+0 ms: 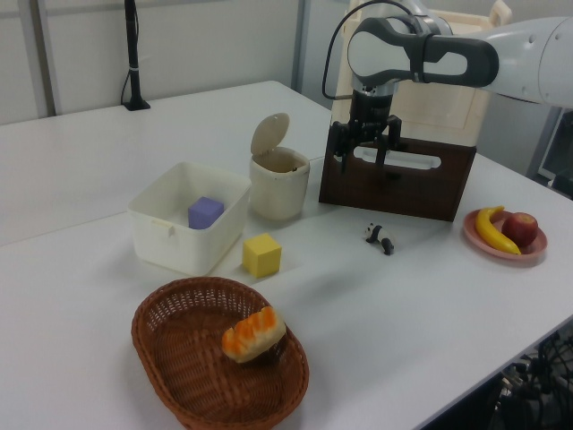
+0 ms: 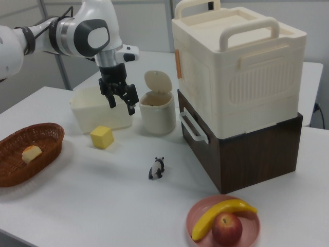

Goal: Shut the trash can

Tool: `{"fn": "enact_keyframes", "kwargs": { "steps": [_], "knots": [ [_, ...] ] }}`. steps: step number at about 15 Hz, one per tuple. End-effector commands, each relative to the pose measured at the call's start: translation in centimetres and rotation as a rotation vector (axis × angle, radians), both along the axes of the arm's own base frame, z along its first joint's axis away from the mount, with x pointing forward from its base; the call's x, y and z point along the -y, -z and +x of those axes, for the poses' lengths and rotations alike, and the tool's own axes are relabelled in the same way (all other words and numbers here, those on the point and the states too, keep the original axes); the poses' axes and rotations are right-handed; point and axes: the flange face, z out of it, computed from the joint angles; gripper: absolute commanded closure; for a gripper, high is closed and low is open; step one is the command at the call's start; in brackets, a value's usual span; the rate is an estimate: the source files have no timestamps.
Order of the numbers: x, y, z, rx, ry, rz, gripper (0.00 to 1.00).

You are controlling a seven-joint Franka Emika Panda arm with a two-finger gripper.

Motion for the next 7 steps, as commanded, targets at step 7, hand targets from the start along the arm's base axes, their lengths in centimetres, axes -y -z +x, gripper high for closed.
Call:
{"fn": "enact_keyframes", "kwargs": {
  "steps": [7],
  "knots": [
    [-0.03, -0.51, -0.51, 0.004, -0.013, 0.011, 0.00]
  ]
}}
